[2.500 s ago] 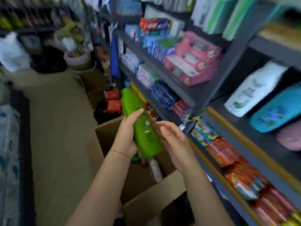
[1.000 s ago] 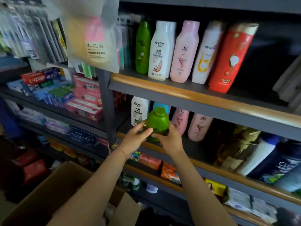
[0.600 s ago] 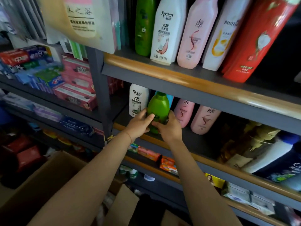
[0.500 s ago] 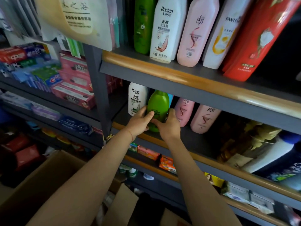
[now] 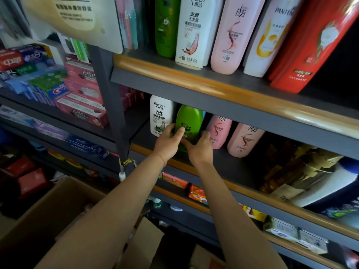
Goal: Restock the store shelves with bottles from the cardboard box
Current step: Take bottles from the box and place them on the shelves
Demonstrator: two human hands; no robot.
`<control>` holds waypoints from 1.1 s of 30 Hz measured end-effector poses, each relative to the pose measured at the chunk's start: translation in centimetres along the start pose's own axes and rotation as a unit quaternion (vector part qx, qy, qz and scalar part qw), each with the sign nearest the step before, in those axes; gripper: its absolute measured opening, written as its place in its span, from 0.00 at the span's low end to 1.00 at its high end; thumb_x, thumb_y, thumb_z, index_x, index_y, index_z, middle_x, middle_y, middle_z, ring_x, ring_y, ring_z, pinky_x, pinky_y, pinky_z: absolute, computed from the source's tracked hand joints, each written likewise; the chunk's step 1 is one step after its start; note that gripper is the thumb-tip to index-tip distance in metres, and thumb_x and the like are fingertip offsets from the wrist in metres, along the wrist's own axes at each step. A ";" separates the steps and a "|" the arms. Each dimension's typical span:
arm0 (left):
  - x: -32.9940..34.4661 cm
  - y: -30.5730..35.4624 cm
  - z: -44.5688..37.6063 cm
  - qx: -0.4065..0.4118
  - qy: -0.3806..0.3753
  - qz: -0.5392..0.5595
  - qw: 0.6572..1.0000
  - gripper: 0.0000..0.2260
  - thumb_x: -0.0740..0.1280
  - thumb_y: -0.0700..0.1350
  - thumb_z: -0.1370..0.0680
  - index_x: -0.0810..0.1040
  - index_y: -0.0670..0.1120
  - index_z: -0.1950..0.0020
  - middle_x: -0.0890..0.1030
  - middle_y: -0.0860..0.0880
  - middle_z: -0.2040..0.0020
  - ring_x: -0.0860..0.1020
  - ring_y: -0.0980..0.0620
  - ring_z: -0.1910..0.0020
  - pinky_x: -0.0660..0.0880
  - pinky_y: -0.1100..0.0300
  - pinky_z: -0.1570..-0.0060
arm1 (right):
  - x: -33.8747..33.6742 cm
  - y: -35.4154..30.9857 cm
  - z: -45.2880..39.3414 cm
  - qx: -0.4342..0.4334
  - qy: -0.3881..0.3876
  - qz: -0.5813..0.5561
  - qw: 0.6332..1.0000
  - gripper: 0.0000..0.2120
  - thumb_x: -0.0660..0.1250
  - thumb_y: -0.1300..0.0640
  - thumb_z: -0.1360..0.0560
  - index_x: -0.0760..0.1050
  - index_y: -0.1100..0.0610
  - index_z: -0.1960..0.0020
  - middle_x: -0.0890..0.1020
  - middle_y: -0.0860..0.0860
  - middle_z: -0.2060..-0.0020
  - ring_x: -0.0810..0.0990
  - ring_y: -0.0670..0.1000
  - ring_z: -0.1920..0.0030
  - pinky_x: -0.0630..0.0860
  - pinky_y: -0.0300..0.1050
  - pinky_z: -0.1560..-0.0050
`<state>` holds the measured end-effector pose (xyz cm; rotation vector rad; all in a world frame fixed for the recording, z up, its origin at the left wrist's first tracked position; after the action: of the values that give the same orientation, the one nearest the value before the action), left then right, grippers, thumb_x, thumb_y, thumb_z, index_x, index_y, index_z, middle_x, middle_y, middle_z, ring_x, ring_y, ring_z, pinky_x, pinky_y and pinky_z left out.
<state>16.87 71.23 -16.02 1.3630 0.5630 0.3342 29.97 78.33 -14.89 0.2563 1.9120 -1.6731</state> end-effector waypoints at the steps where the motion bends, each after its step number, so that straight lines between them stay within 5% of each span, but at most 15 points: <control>1: 0.0 0.1 -0.1 0.002 0.003 -0.004 1.000 0.19 0.63 0.60 0.19 0.71 0.56 0.30 0.78 0.54 0.42 0.76 0.49 0.37 0.75 0.43 0.36 | 0.1 0.0 -0.1 -0.001 0.002 -0.002 1.000 0.29 0.75 0.49 0.28 0.65 0.60 0.36 0.75 0.57 0.41 0.76 0.57 0.43 0.75 0.47 0.51; 9: -0.2 0.5 0.3 0.007 0.010 0.013 1.000 0.18 0.63 0.56 0.18 0.72 0.52 0.29 0.77 0.55 0.43 0.76 0.50 0.36 0.74 0.45 0.34 | -0.1 0.3 0.1 0.001 0.005 -0.005 1.000 0.28 0.76 0.49 0.28 0.66 0.59 0.37 0.74 0.55 0.42 0.77 0.55 0.45 0.76 0.46 0.52; 14: -6.3 0.1 4.4 0.081 0.173 0.105 0.976 0.09 0.63 0.42 0.18 0.81 0.51 0.43 0.82 0.52 0.48 0.81 0.54 0.49 0.79 0.54 0.44 | -1.7 -2.4 4.2 -0.069 0.064 -0.041 0.995 0.13 0.72 0.50 0.25 0.72 0.58 0.52 0.78 0.52 0.58 0.76 0.47 0.61 0.75 0.41 0.60; 18: -12.8 -6.5 9.6 0.045 0.264 0.106 0.958 0.11 0.63 0.36 0.20 0.81 0.49 0.54 0.81 0.49 0.62 0.79 0.54 0.62 0.77 0.55 0.55 | 7.9 -4.4 10.7 -0.085 -0.169 -0.132 0.973 0.10 0.66 0.55 0.21 0.74 0.56 0.60 0.75 0.49 0.72 0.74 0.47 0.70 0.71 0.43 0.67; 22: -20.0 -18.0 14.7 -0.091 0.318 0.031 0.943 0.09 0.64 0.39 0.21 0.80 0.51 0.54 0.81 0.50 0.59 0.80 0.47 0.55 0.78 0.56 0.53 | 22.0 1.1 17.2 0.039 -0.376 -0.053 0.924 0.09 0.65 0.54 0.21 0.77 0.57 0.58 0.77 0.50 0.72 0.75 0.47 0.74 0.72 0.44 0.70; 26: -26.9 -28.3 22.9 -0.228 0.361 -0.080 0.901 0.08 0.64 0.40 0.19 0.80 0.47 0.43 0.78 0.49 0.43 0.76 0.49 0.42 0.73 0.51 0.36 | 32.4 8.5 23.2 0.141 -0.462 0.039 0.875 0.08 0.63 0.56 0.21 0.76 0.57 0.57 0.78 0.54 0.67 0.77 0.47 0.71 0.75 0.41 0.69; 29: -31.4 -33.0 27.8 -0.272 0.397 -0.190 0.856 0.12 0.67 0.39 0.22 0.79 0.42 0.39 0.76 0.42 0.37 0.74 0.42 0.36 0.68 0.48 0.33 | 38.6 13.1 27.2 0.180 -0.513 0.101 0.833 0.07 0.62 0.53 0.21 0.76 0.52 0.56 0.80 0.52 0.61 0.81 0.51 0.60 0.81 0.50 0.53; 33: -33.1 -37.1 29.0 -0.271 0.343 -0.310 0.844 0.14 0.68 0.41 0.23 0.80 0.44 0.37 0.80 0.43 0.39 0.75 0.43 0.35 0.56 0.41 0.24 | 44.3 18.6 29.7 0.182 -0.531 0.195 0.804 0.06 0.62 0.54 0.21 0.76 0.55 0.49 0.80 0.54 0.53 0.80 0.55 0.51 0.78 0.52 0.47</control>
<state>2.31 22.60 -43.14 0.4236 1.3514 0.4028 12.04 43.59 -55.67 -0.1396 0.6393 -1.3915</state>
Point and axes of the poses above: each hand's wrist, its own z-axis away from the middle knuckle, its own x-axis out of the palm, y = z × x, the point moved 10 cm from there along -z, towards the middle knuckle
